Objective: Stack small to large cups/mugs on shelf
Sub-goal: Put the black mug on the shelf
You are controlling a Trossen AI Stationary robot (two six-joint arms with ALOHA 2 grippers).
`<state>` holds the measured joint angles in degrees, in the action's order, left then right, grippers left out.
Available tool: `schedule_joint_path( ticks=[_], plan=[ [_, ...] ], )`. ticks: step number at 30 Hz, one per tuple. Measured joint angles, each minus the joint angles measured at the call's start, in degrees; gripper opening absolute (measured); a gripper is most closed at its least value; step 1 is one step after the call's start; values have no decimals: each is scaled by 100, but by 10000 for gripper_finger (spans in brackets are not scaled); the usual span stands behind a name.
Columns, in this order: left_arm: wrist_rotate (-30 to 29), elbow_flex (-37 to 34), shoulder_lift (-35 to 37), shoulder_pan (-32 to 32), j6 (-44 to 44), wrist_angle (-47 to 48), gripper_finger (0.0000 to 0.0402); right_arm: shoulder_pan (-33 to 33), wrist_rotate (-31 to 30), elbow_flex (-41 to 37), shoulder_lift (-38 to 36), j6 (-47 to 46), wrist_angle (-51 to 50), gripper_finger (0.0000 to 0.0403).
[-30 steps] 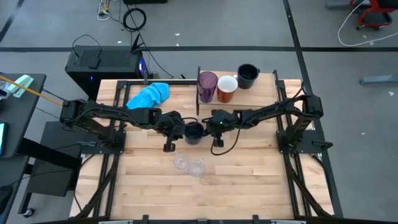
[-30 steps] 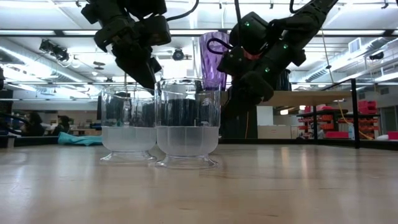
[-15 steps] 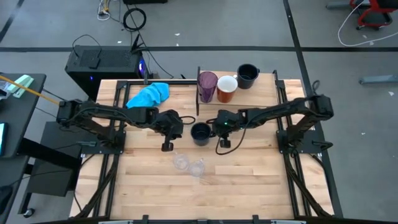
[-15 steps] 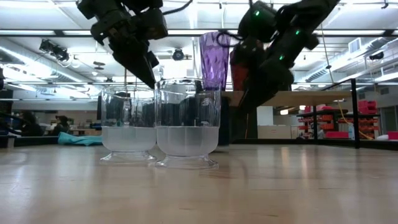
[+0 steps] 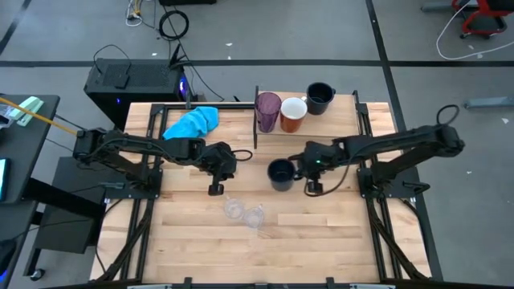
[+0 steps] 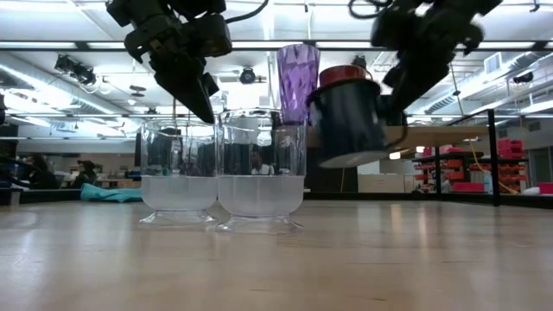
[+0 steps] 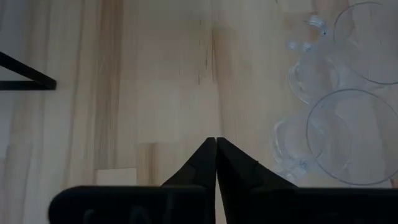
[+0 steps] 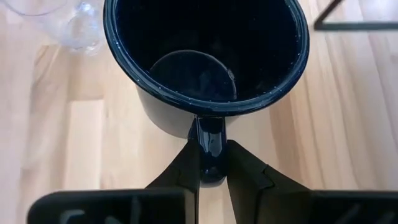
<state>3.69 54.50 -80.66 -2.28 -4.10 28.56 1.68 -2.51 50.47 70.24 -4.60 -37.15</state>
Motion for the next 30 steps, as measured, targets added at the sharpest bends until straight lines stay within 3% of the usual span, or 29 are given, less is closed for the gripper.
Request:
schedule_joint_path(
  ticks=[18, 30],
  plan=[
    [2, 0, -2, 2, -4, 36, 11, 124, -1387, 57, -1923, -1025, -2015, 54],
    [2, -2, -2, 0, -2, 46, 21, 120, -2577, 581, -2333, -998, -2895, 54]
  ],
)
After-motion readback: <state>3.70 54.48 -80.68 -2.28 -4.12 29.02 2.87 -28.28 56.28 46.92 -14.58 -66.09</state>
